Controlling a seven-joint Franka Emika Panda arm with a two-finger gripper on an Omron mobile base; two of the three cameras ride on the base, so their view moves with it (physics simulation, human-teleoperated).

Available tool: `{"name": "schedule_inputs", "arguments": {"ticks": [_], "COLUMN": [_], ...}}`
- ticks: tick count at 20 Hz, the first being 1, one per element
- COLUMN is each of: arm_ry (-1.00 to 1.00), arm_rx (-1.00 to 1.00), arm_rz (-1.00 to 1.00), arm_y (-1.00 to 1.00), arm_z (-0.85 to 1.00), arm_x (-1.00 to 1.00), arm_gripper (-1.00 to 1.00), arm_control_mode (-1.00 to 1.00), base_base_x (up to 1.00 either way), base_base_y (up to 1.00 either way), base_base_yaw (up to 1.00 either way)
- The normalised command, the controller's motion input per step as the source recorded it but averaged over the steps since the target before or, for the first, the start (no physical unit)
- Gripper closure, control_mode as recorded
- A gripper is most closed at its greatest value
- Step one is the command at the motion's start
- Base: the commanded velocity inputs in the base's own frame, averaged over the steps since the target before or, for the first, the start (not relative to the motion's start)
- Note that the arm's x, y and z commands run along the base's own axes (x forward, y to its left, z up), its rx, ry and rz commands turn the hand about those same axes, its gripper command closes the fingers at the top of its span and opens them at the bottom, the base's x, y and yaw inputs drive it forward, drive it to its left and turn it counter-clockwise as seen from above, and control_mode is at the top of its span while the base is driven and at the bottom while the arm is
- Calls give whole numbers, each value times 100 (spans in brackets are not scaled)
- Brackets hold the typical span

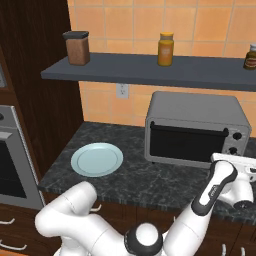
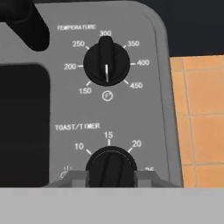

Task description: Pick up the kebab skewer and baguette bread, and place them inside the toaster oven. Close the toaster oven door and start by setting the timer.

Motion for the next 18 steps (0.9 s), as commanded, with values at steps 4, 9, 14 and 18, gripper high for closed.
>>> {"name": "schedule_inputs", "arguments": {"ticks": [4,9,14,18], "arm_ry": [-1,0,0,0], "arm_rx": [24,26,29,30], "arm_rz": [0,0,0,0], "arm_y": [0,0,0,0], "arm_z": [43,49,47,47], "arm_x": [4,0,1,5], "arm_gripper": [100,100,100,100], "arm_control_mode": [-100,-100,-100,-100], "base_base_x": [0,0,0,0], "base_base_y": [0,0,0,0], "base_base_yaw": [0,0,0,0]}}
